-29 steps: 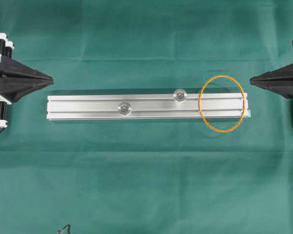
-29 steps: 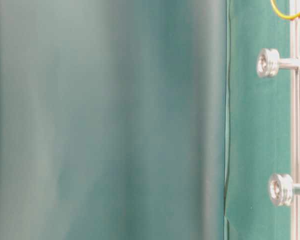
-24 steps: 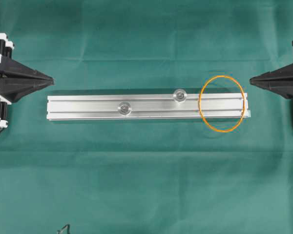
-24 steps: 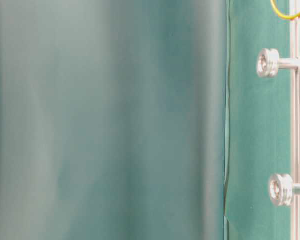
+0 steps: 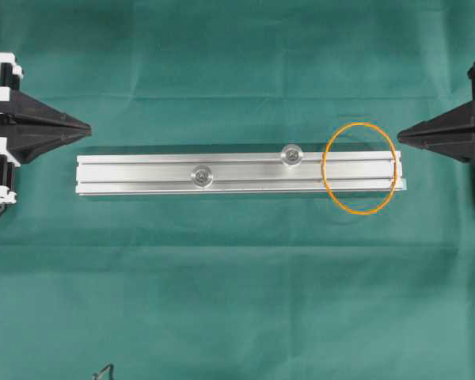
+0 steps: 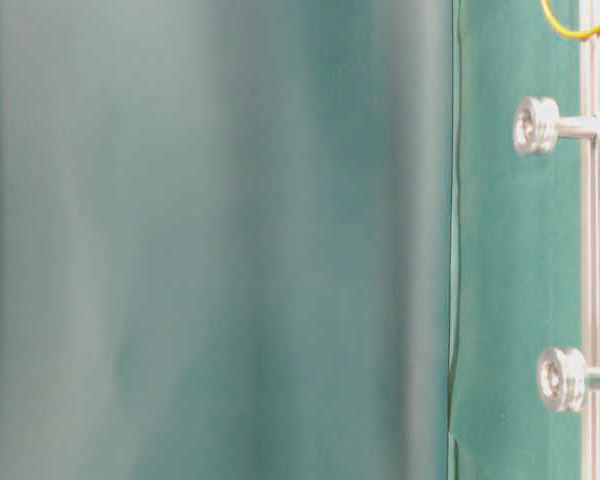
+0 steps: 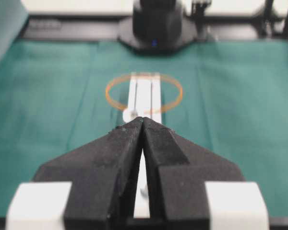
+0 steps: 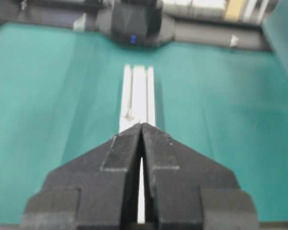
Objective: Hook the rubber onto the shaft.
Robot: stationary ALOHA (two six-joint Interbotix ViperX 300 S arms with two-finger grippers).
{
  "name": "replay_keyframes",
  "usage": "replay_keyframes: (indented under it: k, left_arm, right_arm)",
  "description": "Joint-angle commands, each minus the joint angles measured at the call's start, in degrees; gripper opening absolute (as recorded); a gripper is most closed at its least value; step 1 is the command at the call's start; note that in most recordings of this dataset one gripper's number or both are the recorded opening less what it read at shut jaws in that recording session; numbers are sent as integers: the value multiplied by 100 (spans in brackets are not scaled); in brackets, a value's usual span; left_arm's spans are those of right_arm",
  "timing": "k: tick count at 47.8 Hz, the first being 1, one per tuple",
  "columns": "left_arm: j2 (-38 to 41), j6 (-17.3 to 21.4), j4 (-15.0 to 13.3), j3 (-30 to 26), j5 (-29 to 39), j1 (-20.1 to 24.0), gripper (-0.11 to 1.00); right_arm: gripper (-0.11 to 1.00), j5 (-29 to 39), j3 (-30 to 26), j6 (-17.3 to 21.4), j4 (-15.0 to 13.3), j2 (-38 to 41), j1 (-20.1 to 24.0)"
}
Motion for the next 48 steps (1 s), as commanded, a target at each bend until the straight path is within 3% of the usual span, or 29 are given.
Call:
replay_keyframes:
  k: [1, 12, 23, 40, 48]
  left_arm:
    - [26, -9, 18, -229, 457, 18, 0]
    - [26, -9, 18, -510, 1978, 0, 0]
    - [35, -26, 18, -721, 2979, -26, 0]
    - [18, -26, 18, -765, 3015, -79, 0]
    - [18, -26, 18, -765, 3015, -97, 0]
  right_arm:
    - [3, 589, -264, 105, 26, 105, -18]
    - [3, 2259, -615, 211, 18, 246, -18]
    - [3, 3243, -905, 211, 9, 510, -9]
    - [3, 3463, -1046, 229, 18, 721, -9]
    - [3, 4096, -1160, 308, 9, 791, -18]
